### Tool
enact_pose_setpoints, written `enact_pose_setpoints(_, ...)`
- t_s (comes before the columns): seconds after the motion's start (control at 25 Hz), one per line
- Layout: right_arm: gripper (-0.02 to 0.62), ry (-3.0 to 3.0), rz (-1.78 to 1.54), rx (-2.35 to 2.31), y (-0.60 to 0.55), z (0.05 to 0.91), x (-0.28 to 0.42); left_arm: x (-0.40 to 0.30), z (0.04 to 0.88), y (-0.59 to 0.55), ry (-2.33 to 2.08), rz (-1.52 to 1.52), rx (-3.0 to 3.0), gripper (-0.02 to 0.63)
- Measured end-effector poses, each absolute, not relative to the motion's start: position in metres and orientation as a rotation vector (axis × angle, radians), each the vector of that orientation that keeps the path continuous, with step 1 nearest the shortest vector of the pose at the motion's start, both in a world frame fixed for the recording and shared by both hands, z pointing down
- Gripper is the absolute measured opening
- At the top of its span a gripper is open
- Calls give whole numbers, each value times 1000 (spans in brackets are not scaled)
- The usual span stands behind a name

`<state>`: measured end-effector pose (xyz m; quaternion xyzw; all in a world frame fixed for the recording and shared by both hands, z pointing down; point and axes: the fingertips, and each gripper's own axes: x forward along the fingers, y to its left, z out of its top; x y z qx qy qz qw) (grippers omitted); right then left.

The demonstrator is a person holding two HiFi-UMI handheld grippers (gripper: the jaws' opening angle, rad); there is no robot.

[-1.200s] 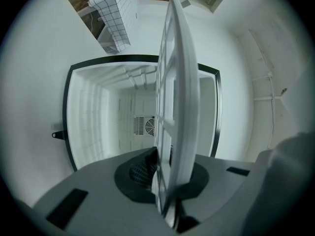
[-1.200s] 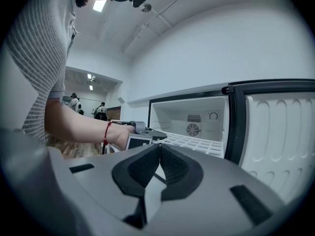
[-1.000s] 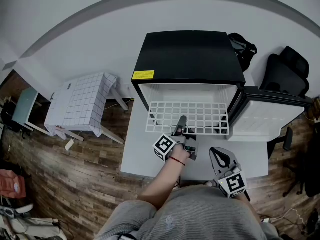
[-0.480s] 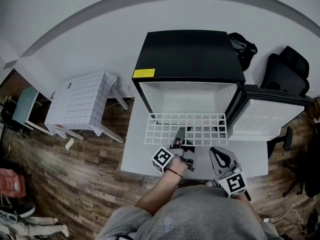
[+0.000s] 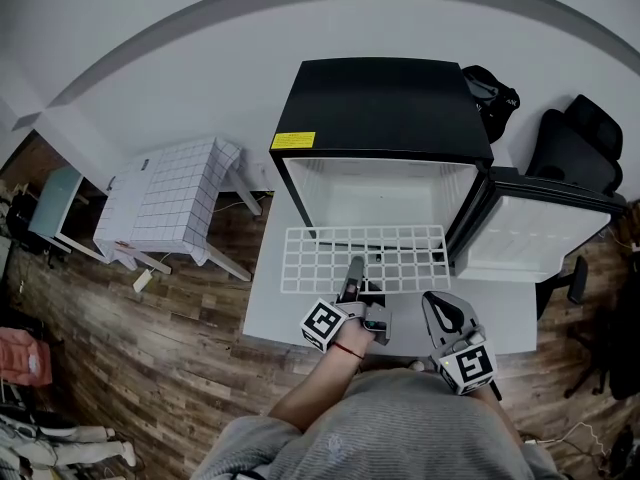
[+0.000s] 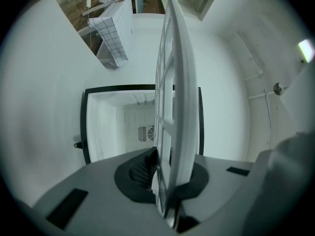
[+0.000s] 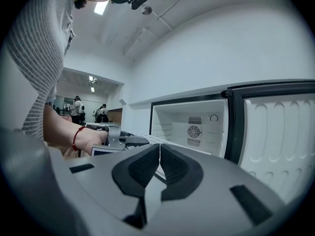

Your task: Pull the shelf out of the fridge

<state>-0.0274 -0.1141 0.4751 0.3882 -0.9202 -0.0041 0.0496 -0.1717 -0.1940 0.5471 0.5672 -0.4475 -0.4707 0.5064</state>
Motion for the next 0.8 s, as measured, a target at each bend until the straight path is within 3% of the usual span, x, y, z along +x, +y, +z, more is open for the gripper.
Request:
enact_pose_setpoints(0.28, 14, -2816, -14, 1161, -114, 473, -29, -179, 545, -189, -1113, -1131, 1396, 35)
enact_pose_setpoints(0.8, 14, -2822, -27, 1190, -125, 468, -28, -172, 526, -188, -1318, -738, 1901, 35)
